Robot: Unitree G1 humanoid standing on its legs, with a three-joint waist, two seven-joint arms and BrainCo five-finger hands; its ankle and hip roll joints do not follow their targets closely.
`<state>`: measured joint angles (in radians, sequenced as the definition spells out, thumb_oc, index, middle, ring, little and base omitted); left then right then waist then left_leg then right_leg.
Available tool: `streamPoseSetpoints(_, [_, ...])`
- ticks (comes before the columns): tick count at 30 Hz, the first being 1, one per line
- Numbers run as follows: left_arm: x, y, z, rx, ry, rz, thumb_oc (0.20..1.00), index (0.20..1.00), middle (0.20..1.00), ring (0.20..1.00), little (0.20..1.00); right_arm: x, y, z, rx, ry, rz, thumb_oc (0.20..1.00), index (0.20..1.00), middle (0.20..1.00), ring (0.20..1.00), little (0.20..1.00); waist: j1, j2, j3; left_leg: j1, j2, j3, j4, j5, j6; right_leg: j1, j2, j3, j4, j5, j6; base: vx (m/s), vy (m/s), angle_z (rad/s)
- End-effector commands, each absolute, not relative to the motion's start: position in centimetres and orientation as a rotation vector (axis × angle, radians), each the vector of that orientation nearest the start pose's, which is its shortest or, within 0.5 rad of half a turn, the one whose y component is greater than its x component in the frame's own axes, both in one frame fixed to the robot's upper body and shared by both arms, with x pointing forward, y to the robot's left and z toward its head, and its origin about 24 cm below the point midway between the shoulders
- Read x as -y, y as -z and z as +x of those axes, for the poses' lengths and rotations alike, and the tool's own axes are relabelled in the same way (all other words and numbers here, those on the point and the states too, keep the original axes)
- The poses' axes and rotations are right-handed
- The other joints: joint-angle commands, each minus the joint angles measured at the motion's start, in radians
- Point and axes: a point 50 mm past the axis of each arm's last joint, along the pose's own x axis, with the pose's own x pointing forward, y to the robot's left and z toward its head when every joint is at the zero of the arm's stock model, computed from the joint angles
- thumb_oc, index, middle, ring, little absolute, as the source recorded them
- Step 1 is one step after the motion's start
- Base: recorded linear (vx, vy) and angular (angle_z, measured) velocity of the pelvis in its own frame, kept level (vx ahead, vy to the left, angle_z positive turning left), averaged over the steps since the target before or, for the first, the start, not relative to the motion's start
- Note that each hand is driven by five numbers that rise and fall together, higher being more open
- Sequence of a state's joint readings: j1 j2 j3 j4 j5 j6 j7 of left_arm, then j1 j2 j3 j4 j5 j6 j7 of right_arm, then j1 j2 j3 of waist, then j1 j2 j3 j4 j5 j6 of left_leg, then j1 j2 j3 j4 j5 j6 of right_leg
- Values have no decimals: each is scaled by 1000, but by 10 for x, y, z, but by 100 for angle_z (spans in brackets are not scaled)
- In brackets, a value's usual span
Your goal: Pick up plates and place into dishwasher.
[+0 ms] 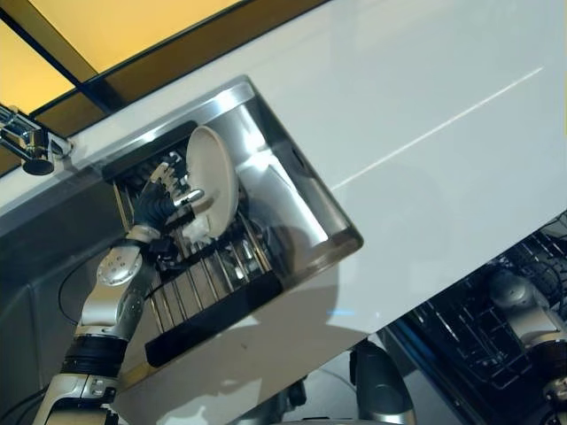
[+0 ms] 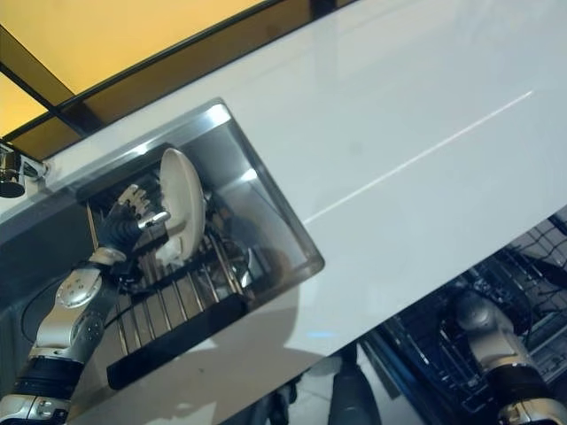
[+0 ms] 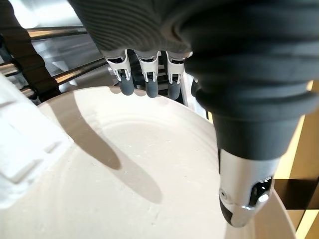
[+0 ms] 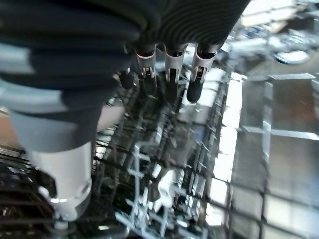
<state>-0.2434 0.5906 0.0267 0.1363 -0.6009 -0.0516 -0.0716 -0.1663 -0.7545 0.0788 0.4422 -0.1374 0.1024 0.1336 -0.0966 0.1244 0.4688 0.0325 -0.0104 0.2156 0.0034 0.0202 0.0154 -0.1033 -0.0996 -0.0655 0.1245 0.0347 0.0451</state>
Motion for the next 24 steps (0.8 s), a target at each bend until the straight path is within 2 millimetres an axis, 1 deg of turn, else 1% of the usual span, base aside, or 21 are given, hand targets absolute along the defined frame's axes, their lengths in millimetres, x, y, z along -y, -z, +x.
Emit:
streamPoseSetpoints(1, [-267,-127,285,226,15,21,1000,1000,1000,1000,1000,343,-23,240,-552,54,-854,1000,1000,1000,1000,1000,-21,-56,-118,-74,-14,32,149,-103,8,-31,-34,20,22,-26,64,66,20,-1])
streamPoseSetpoints(6, [-275,-114,276,189,10,23,1000,1000,1000,1000,1000,351,-10,217,-620,87,-807,1000,1000,1000,1000,1000,-35,-55,-176,-12,-16,34,123,-118,10,19,-32,19,20,-45,72,84,22,2])
streamPoseSetpoints(12, [-283,-108,267,168,7,10,1000,1000,1000,1000,1000,359,2,193,-685,131,-770,1000,1000,1000,1000,1000,-50,-56,-231,41,-16,37,118,-143,15,59,-28,23,37,-73,75,54,19,1])
streamPoseSetpoints(19, [-292,-102,259,140,5,6,1000,1000,1000,1000,1000,366,12,173,-743,170,-738,1000,1000,1000,1000,1000,-65,-64,-274,94,-16,33,111,-173,23,88,-18,34,58,-96,81,33,-1,-2])
streamPoseSetpoints(24, [-297,-103,258,126,14,17,1000,1000,1000,1000,1000,369,17,163,-773,198,-711,1000,1000,1000,1000,1000,-71,-73,-297,123,-14,29,91,-181,27,100,-9,41,62,-93,88,6,-3,0])
